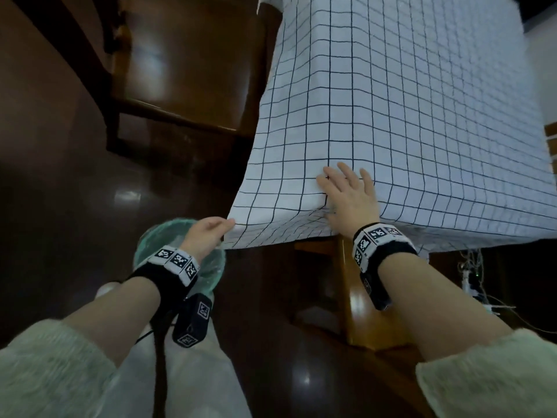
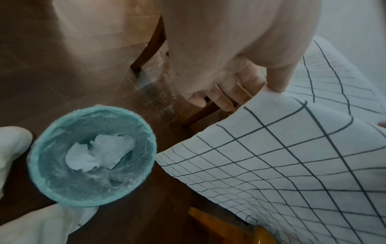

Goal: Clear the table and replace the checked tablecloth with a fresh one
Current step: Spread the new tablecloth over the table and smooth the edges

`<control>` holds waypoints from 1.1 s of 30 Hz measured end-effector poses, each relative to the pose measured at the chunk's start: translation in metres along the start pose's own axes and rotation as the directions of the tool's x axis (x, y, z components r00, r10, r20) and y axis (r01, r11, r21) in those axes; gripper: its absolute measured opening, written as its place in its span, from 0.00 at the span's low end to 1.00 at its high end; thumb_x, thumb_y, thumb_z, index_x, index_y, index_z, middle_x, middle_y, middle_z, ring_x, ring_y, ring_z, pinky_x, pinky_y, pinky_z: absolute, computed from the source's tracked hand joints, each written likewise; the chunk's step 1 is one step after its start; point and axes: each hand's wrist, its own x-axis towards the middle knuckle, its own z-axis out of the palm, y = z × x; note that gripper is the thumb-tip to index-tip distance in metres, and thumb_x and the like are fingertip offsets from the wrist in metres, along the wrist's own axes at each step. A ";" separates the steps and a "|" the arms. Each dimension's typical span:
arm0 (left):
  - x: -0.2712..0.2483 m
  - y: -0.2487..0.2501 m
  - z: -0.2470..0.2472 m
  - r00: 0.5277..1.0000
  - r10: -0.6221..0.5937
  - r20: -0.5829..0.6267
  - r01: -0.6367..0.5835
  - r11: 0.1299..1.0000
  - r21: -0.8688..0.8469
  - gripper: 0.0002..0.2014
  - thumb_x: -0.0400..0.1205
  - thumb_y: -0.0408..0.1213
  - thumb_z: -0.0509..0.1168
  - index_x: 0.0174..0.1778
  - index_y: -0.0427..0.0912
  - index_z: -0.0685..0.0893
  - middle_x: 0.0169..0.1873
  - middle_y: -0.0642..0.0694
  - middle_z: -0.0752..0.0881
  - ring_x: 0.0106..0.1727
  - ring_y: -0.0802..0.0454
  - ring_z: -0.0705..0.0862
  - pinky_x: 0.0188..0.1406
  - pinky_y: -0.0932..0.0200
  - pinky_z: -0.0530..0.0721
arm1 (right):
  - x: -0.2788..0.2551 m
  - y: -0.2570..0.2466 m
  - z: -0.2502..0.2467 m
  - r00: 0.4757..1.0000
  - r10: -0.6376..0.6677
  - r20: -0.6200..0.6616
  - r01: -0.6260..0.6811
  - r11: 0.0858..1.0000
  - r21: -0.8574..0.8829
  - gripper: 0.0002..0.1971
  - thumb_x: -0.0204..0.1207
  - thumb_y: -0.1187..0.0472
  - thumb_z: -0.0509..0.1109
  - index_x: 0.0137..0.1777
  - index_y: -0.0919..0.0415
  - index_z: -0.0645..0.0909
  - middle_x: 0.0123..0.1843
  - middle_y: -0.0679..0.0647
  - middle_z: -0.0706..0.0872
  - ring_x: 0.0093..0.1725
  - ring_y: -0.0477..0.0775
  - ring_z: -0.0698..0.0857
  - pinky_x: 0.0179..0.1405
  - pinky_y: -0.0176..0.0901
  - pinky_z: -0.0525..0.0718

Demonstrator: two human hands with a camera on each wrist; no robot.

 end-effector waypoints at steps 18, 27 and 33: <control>0.009 0.000 0.005 0.999 0.025 -0.046 -0.027 0.999 -0.037 0.09 0.82 0.45 0.67 0.41 0.45 0.87 0.37 0.50 0.87 0.49 0.49 0.84 0.61 0.49 0.79 | 0.003 0.022 0.024 0.902 -0.211 -0.378 0.220 0.975 -0.018 0.14 0.66 0.60 0.81 0.51 0.50 0.88 0.63 0.49 0.86 0.69 0.58 0.80 0.74 0.62 0.53; 0.017 -0.005 0.013 0.969 0.090 -0.231 -0.101 0.994 -0.038 0.08 0.81 0.39 0.68 0.55 0.43 0.82 0.49 0.51 0.83 0.52 0.54 0.81 0.61 0.52 0.79 | 0.009 0.023 0.026 0.848 -0.300 -0.436 0.310 0.949 -0.049 0.03 0.74 0.58 0.75 0.43 0.50 0.90 0.50 0.44 0.90 0.63 0.56 0.85 0.71 0.63 0.58; 0.032 0.034 0.031 0.813 0.526 -0.249 -0.381 0.805 0.455 0.22 0.78 0.49 0.67 0.68 0.50 0.76 0.64 0.54 0.79 0.67 0.53 0.75 0.70 0.48 0.72 | 0.013 0.025 0.028 0.830 -0.289 -0.476 0.301 0.952 -0.054 0.12 0.79 0.51 0.66 0.40 0.51 0.90 0.45 0.43 0.90 0.60 0.52 0.85 0.71 0.61 0.58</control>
